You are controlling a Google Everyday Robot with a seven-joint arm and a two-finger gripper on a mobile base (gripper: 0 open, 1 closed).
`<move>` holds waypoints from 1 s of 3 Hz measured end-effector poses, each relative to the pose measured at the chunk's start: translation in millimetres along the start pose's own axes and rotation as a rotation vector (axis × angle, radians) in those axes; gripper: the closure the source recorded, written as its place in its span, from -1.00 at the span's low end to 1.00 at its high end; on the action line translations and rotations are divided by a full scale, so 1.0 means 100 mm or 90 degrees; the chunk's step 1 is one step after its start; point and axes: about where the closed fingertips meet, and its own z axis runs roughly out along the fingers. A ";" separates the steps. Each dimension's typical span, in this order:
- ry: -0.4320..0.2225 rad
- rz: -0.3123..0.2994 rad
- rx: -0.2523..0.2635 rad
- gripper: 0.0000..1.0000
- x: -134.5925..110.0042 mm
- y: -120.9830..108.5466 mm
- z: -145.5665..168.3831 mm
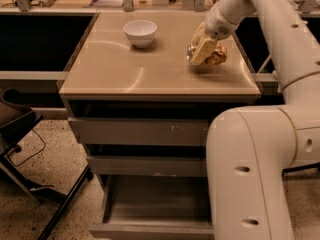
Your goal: Place orange can into bottom drawer
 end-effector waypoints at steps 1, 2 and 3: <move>-0.005 0.027 0.075 1.00 -0.03 0.00 -0.56; -0.017 0.088 0.200 1.00 0.07 0.08 -1.35; -0.062 0.157 0.301 1.00 -0.07 0.51 -2.22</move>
Offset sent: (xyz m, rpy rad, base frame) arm -0.3142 -0.0185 0.0556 0.0317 -0.0663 -0.3766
